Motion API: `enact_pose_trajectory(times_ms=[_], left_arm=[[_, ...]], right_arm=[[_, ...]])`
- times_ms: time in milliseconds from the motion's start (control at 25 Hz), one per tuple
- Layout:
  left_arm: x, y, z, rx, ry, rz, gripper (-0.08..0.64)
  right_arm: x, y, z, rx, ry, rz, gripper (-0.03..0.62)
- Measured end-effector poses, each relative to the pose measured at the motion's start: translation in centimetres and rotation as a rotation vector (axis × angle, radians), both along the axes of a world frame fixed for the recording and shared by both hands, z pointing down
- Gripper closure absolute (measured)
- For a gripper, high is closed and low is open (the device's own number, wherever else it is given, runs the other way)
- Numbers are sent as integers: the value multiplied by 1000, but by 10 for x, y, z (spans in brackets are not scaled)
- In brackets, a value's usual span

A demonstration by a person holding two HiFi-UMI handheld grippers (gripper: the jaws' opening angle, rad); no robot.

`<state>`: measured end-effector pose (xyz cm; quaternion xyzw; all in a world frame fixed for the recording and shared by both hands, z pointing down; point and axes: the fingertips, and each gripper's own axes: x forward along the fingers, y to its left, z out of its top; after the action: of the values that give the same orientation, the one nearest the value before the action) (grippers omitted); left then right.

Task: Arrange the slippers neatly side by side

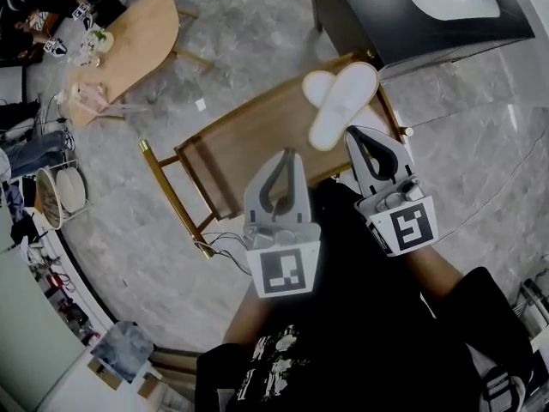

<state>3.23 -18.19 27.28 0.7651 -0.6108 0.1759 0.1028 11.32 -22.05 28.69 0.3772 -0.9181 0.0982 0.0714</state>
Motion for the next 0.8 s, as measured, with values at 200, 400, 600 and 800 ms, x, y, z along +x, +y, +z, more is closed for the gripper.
enact_pose_trajectory(times_ms=[200, 400, 600, 800], left_arm=[[-9, 2, 35, -70, 15, -16, 555], [1, 7, 74, -126, 52, -4, 555], [13, 2, 124, -212, 70, 42, 481], [25, -16, 180, -322, 93, 148, 437]], right_arm=[[-29, -5, 19, -23, -11, -56, 594], [-18, 8, 36, -55, 3, -28, 594], [17, 12, 67, -121, 59, 51, 594], [29, 7, 95, -169, 77, 102, 594]])
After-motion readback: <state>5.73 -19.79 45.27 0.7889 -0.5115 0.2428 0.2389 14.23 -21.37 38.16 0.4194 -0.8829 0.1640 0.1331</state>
